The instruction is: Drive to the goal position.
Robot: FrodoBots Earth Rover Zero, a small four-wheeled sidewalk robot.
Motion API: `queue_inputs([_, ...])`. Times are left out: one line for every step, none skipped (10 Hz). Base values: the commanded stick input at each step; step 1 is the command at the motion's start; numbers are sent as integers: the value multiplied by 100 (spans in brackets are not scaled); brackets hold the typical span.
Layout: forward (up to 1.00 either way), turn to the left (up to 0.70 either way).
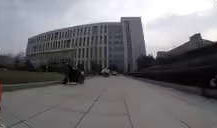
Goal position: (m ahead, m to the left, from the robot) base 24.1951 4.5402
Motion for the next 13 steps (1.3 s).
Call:
queue_inputs([70,-25])
queue_inputs([70,-35])
queue_inputs([70,-35])
queue_inputs([70,-35])
queue_inputs([70,-35])
queue_inputs([70,-35])
queue_inputs([70,0])
queue_inputs([70,0])
queue_inputs([70,0])
queue_inputs([70,0])
queue_inputs([70,0])
queue_inputs([70,0])
queue_inputs([70,0])
